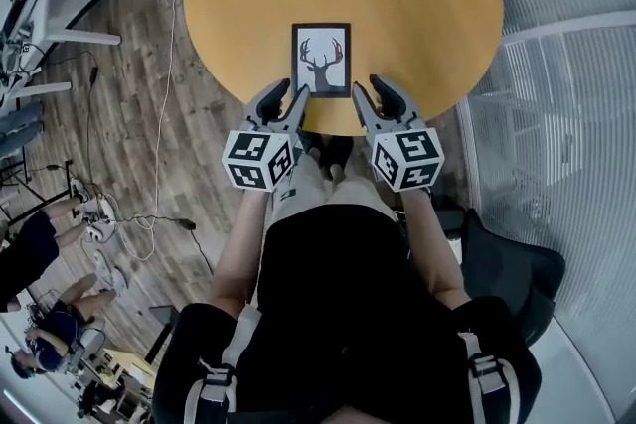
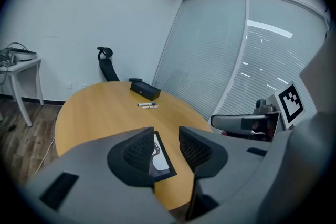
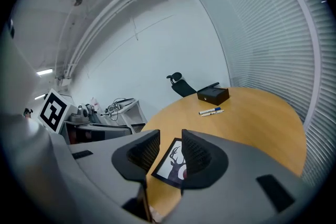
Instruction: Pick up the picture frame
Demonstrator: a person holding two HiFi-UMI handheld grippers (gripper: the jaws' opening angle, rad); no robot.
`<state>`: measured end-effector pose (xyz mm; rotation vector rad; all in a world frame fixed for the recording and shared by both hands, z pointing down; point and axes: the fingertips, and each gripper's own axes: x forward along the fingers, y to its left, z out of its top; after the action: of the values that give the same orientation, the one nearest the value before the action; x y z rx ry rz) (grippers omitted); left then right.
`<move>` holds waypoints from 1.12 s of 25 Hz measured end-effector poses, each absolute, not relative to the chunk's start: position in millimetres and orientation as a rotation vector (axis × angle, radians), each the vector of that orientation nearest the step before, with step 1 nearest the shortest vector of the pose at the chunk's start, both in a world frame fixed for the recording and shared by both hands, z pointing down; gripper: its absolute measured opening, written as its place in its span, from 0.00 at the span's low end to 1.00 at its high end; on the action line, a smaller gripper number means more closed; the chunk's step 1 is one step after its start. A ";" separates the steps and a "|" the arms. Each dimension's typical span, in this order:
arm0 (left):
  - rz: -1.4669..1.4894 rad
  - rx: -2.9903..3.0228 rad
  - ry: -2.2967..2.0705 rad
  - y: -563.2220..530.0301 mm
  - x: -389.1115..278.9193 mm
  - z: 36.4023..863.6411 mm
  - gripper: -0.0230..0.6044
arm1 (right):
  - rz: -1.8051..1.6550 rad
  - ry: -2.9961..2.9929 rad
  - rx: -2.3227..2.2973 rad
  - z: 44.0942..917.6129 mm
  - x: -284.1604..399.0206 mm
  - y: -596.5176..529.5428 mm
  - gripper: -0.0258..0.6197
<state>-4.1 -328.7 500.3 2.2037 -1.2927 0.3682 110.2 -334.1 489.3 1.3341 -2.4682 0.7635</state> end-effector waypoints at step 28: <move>0.645 1.939 -1.245 -408.5 -41.0 713.5 0.26 | 0.954 -2.057 1.325 713.0 90.7 -406.6 0.26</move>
<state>-41.0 -408.5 713.5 1.9388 -1.2452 0.6451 90.7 -406.6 713.0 1.3251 -2.0573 0.9545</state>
